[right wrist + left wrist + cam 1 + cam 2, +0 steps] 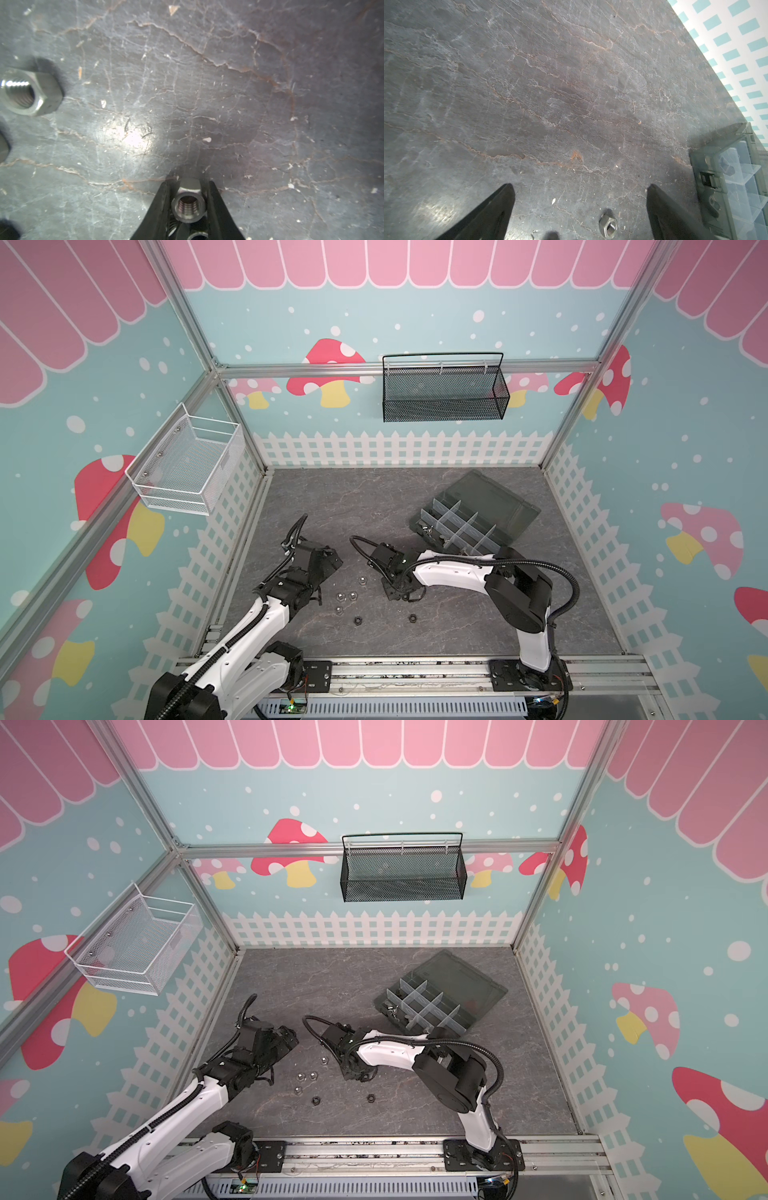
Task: Sort the screws and nuts into containers
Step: 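Carry the silver nut with the right gripper over a box compartment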
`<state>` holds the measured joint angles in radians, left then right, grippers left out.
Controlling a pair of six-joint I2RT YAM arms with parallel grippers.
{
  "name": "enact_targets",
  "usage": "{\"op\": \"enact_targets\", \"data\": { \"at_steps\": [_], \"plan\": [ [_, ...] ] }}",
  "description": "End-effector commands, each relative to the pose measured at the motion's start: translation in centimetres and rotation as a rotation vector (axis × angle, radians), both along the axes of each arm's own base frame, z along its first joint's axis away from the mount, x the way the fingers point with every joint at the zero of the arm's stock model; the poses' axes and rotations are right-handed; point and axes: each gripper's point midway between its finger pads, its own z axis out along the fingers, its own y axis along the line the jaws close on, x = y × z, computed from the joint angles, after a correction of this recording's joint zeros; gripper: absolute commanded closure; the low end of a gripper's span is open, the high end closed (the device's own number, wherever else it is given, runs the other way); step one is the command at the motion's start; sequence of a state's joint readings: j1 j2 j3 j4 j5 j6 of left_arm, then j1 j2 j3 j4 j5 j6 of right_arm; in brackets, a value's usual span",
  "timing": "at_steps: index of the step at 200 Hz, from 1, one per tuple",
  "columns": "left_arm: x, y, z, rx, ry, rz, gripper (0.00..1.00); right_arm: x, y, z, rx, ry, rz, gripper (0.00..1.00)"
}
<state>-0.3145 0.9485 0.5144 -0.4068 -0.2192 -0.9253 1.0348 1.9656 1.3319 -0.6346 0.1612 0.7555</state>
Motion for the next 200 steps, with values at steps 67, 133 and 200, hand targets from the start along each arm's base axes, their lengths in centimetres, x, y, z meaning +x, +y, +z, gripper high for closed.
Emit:
{"op": "enact_targets", "data": {
  "at_steps": [67,133,200],
  "plan": [
    [0.0,0.0,-0.7,-0.020,0.014,0.020,0.00,5.8,-2.7,8.2,0.110,-0.163,-0.120,0.95],
    [0.1,-0.1,-0.7,-0.025,0.014,0.017,0.00,12.6,-11.1,12.3,0.106,-0.292,-0.319,0.92],
    [0.6,-0.3,-0.4,-0.022,0.016,0.007,0.01,17.4,-15.6,11.6,0.048,-0.307,-0.387,0.92]
  ]
}}
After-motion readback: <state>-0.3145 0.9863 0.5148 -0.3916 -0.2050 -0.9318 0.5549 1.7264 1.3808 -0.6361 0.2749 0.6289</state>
